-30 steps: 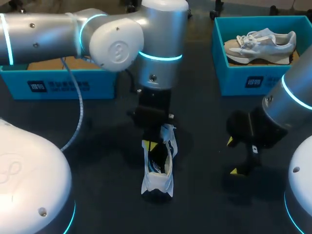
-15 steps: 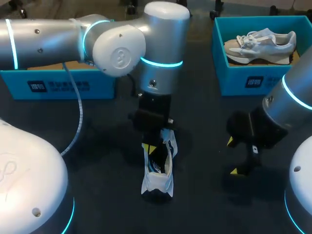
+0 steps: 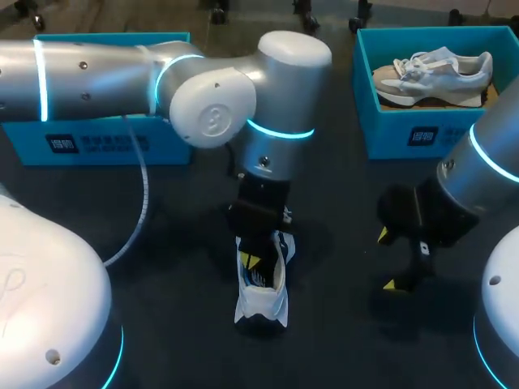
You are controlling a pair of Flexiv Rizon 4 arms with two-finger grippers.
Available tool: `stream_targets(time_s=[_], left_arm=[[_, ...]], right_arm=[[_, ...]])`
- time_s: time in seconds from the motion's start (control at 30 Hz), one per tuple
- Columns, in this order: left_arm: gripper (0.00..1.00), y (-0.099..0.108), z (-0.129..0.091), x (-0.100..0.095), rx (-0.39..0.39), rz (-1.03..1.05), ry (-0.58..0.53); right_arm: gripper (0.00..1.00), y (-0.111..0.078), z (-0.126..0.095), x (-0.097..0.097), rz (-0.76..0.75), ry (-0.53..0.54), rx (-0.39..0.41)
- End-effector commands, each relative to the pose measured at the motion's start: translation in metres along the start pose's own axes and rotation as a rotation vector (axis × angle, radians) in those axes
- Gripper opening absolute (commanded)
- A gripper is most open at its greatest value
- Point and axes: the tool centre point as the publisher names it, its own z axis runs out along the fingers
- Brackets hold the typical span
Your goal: Take the shoe out of the shoebox, open the shoe tongue, remove and reinsert the insole, then place the shoe into the shoebox
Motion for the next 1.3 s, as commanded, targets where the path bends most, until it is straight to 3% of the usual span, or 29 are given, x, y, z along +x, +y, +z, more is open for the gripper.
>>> stream_targets(time_s=[0.03, 0.37, 0.73, 1.17, 1.3], left_arm=[[0.0, 0.004, 0.014, -0.004, 0.003, -0.001, 0.007], [0.0, 0.003, 0.039, -0.008, -0.042, 0.007, 0.039], [0.0, -0.003, 0.011, -0.011, -0.105, 0.013, -0.002], [0.0, 0.016, 0.034, -0.005, -0.105, -0.021, 0.069], [0.0, 0.018, 0.03, -0.005, -0.104, -0.008, 0.063]], right_arm=[[1.0, 0.0, 0.001, 0.001, 0.0, -0.002, 0.002], [1.0, 0.0, 0.001, 0.001, 0.0, -0.002, 0.002], [1.0, 0.0, 0.001, 0.001, 0.0, -0.002, 0.002], [1.0, 0.0, 0.001, 0.001, 0.0, -0.002, 0.002], [1.0, 0.0, 0.001, 0.001, 0.0, -0.002, 0.002]])
